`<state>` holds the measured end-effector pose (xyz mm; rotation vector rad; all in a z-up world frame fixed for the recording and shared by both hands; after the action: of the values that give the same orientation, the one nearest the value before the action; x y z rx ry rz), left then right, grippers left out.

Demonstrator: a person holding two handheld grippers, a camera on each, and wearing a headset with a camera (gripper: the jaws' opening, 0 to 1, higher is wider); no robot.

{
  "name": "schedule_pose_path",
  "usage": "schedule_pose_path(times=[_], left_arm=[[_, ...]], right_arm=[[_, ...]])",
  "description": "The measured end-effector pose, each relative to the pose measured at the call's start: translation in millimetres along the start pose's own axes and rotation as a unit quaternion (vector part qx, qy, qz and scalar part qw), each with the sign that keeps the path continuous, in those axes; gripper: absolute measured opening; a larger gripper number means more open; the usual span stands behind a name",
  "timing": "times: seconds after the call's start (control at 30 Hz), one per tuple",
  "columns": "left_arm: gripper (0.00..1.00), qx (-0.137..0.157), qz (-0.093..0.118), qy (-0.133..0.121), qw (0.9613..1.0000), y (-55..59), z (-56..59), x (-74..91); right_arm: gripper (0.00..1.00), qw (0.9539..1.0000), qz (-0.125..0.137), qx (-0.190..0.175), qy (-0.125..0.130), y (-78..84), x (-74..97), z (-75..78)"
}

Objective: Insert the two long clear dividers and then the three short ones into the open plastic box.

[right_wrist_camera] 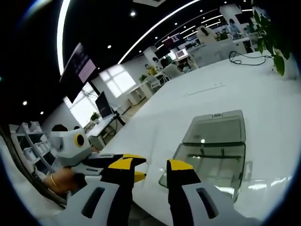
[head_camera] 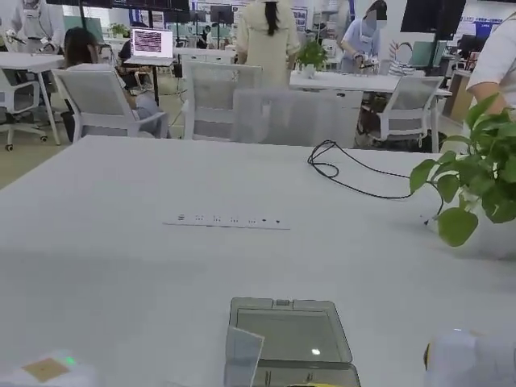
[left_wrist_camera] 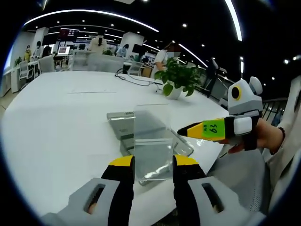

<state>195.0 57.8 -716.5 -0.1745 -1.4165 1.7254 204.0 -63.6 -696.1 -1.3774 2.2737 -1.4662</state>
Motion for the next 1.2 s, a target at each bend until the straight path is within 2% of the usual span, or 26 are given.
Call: schedule_pose_path(times=[0.17,0.43,0.7,0.9,1.2], left_arm=[[0.3,0.0,0.011,0.013,0.9999,-3.1,11.1,-1.5],[0.3,0.008,0.021,0.027,0.9994,-4.7,21.2,-3.0],[0.3,0.019,0.023,0.033,0.999,-3.3,26.8,-5.5],[0.3,0.029,0.024,0.027,0.9989,-3.7,27.5,-6.4],[0.3,0.039,0.026,0.027,0.9985,-3.4,29.6,-5.1]], right_arm=[[0.25,0.9999,0.006,-0.015,-0.001,2.7,-5.2,-4.4],[0.17,0.9989,0.016,-0.042,0.01,3.3,-7.2,-1.7],[0.08,0.998,0.016,-0.059,0.017,7.0,-7.9,-1.4],[0.07,0.9963,0.032,-0.075,0.027,7.0,-8.4,-1.8],[0.06,0.9957,0.031,-0.083,0.028,6.7,-7.0,-3.0]])
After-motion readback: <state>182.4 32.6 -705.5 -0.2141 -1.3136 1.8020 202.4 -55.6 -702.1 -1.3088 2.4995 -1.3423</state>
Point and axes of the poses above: the centre of the closed fingertips' face, and the gripper's own axes: x roughly backward along the fingers, z roughly to its right, y roughly out of its underside, the point moved 6 cm from there along x, roughly backward along the fingers, and after that the axes turned 3 degrees about y, right-handed, at the moved point
